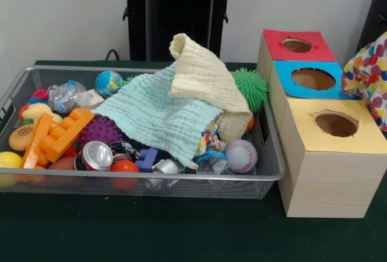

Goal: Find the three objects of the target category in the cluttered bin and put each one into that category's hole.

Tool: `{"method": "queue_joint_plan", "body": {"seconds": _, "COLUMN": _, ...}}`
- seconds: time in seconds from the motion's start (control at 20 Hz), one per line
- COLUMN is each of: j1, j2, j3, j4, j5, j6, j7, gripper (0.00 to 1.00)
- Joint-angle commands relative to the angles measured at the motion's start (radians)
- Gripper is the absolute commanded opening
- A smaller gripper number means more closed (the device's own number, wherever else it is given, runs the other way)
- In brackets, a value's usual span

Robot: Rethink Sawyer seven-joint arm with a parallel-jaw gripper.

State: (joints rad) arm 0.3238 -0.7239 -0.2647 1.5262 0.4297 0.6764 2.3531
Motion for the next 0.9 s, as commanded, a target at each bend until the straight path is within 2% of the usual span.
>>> {"method": "queue_joint_plan", "body": {"seconds": 0.05, "j1": -0.116, "j2": 0.042, "j3": 0.165, "j4": 0.12, "j5": -0.049, "j6": -0.06, "j7": -0.097, "gripper": 0.0}}
{"method": "queue_joint_plan", "body": {"seconds": 0.55, "j1": -0.267, "j2": 0.029, "j3": 0.283, "j4": 0.15, "j5": -0.154, "j6": -0.122, "j7": -0.166, "gripper": 0.0}}
{"method": "queue_joint_plan", "body": {"seconds": 0.9, "j1": -0.342, "j2": -0.001, "j3": 0.315, "j4": 0.16, "j5": -0.234, "j6": -0.118, "j7": -0.165, "gripper": 0.0}}
